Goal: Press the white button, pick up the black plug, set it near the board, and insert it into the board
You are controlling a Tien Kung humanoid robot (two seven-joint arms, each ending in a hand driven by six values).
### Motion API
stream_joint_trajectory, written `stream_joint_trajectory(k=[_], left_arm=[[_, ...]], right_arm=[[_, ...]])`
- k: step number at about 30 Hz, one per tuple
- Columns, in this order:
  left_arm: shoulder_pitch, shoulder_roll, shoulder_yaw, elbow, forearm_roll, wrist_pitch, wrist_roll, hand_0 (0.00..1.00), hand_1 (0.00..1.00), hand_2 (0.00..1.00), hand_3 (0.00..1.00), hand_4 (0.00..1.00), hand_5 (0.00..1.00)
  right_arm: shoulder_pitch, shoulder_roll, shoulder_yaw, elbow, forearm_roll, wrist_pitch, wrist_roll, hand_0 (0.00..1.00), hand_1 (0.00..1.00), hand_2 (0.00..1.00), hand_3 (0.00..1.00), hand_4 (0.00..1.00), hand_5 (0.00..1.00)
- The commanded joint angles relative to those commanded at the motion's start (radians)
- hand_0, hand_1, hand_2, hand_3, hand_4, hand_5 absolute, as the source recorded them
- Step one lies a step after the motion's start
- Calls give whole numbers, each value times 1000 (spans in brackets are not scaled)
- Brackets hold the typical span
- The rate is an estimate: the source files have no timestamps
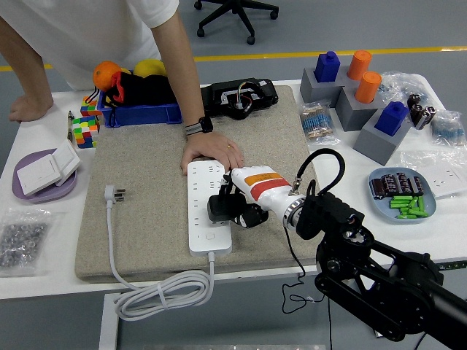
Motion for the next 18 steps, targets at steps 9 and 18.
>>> stream_joint_trajectory(k=[9, 18], left_arm=[[2, 0, -2, 0, 3, 0, 1, 791, 739, 712, 770, 560, 483], [0, 0, -3, 0, 7, 0, 0, 791, 739, 712, 771, 559, 484]], right_arm=[[1, -1, -7, -4, 4, 8, -1, 377, 445, 545, 499, 855, 22], [4, -2, -10, -4, 6, 10, 1, 371, 443, 545, 498, 853, 22]])
